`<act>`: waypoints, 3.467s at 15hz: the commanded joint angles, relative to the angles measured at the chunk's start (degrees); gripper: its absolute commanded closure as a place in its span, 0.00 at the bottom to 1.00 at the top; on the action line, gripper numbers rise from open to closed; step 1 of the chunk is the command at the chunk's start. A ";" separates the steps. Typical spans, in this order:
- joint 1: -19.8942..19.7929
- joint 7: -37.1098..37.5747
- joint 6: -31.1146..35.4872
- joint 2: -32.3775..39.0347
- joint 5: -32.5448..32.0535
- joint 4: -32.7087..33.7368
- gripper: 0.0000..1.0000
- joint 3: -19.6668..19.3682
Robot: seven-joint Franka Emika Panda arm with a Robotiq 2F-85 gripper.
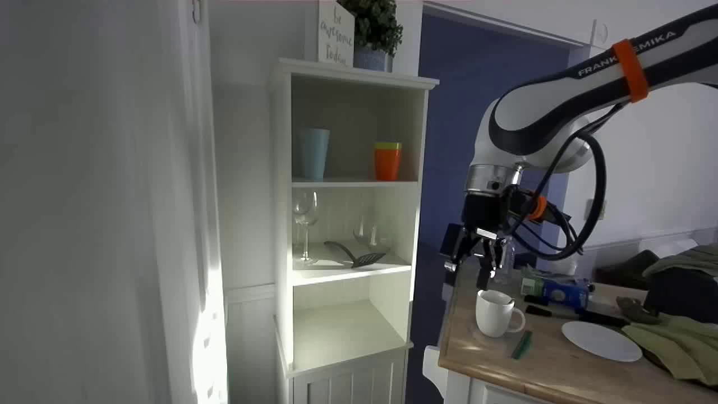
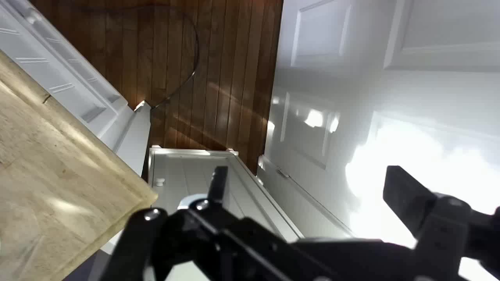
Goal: Put the black spatula on the table
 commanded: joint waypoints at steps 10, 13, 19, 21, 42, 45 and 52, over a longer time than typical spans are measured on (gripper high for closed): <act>-2.36 9.43 7.32 5.99 0.79 2.91 0.00 2.47; -2.94 17.11 10.04 10.92 1.75 6.38 0.00 2.51; -3.11 30.40 13.93 16.53 5.63 13.85 0.00 2.26; -3.04 34.47 18.19 17.95 6.29 14.74 0.00 2.32; -2.67 49.99 32.46 26.19 8.17 18.57 0.00 1.87; -2.49 52.22 34.54 28.50 8.89 20.22 0.00 2.06; -1.82 56.54 41.53 33.85 7.96 23.42 0.36 1.92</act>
